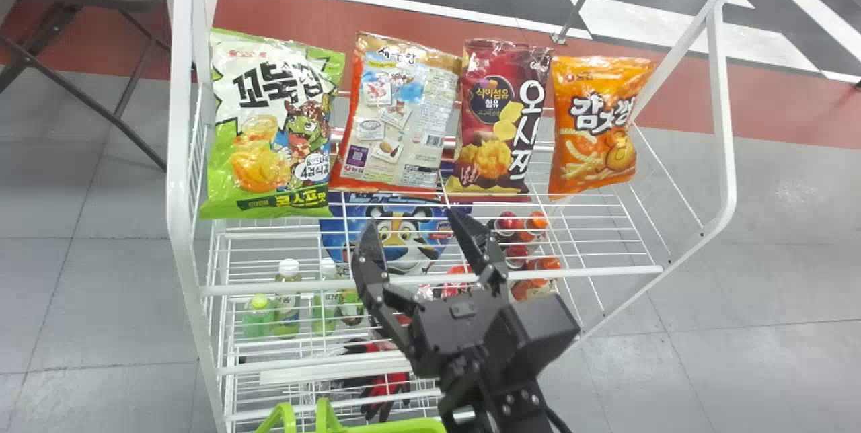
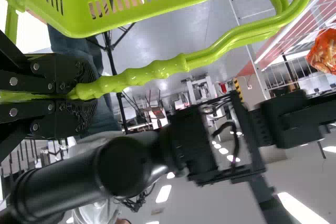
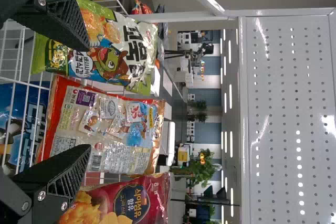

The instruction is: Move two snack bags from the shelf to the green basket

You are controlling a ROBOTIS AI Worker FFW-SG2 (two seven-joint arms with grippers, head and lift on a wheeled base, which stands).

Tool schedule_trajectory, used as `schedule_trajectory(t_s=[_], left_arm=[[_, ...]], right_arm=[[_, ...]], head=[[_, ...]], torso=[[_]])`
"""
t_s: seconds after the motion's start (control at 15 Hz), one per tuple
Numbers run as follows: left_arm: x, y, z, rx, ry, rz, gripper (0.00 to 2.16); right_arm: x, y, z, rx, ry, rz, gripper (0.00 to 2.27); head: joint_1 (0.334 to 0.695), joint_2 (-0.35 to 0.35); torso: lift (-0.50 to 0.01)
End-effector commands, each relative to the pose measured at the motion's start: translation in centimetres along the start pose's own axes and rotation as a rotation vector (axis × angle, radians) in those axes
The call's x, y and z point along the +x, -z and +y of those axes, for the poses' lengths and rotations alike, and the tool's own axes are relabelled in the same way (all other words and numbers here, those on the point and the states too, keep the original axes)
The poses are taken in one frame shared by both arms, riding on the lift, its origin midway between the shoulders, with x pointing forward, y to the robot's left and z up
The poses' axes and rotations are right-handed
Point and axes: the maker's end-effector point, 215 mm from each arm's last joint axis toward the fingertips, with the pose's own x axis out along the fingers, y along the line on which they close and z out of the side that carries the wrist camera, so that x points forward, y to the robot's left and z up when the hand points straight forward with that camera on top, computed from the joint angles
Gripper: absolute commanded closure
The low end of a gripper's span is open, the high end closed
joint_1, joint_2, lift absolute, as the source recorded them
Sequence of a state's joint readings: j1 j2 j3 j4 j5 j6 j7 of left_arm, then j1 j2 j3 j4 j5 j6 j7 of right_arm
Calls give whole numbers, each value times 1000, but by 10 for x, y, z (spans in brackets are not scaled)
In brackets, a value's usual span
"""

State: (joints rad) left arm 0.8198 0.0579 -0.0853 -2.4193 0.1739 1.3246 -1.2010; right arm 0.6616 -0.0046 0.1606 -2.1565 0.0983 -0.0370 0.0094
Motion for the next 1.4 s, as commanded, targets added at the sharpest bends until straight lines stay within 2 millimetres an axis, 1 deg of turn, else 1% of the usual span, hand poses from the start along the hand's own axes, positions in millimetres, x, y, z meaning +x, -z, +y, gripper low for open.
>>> schedule_trajectory(t_s=[0.0,0.33,0.4,0.47,0.6,0.73,0.8,0.87,1.07,1.13,1.2,1.27,1.33], left_arm=[[2,7,7,-16,-15,15,2145],[5,14,15,-42,-28,38,2142],[5,14,16,-42,-31,40,2142],[4,15,17,-44,-32,43,2142],[1,14,19,-43,-38,43,2142],[-1,15,21,-48,-40,44,2142],[-2,15,22,-50,-40,42,2142],[-3,14,23,-50,-41,41,2142],[-3,12,27,-55,-40,38,2142],[-3,12,28,-55,-40,38,2142],[-3,10,27,-50,-38,37,2142],[-3,10,27,-50,-38,37,2142],[-4,9,28,-50,-40,36,2142]], right_arm=[[31,12,-12,8,13,8,178],[94,23,-46,-3,51,9,178],[107,28,-51,9,56,27,178],[121,38,-59,19,63,62,171],[141,45,-66,13,71,75,171],[158,46,-71,10,69,74,171],[165,44,-77,11,71,68,171],[171,43,-79,13,72,66,171],[183,41,-78,20,61,73,174],[187,45,-75,25,42,83,181],[194,54,-69,59,-2,119,198],[197,63,-72,84,-13,163,286],[198,63,-72,78,-20,167,410]], head=[[695,-350],[695,-350],[695,-350],[695,-350],[695,-350],[695,-350],[695,-350],[695,-350],[695,-350],[695,-350],[695,-343],[695,-337],[695,-327]], torso=[[-13],[-13],[-13],[-13],[-13],[-13],[-13],[-13],[-13],[-13],[-13],[-13],[-13]])
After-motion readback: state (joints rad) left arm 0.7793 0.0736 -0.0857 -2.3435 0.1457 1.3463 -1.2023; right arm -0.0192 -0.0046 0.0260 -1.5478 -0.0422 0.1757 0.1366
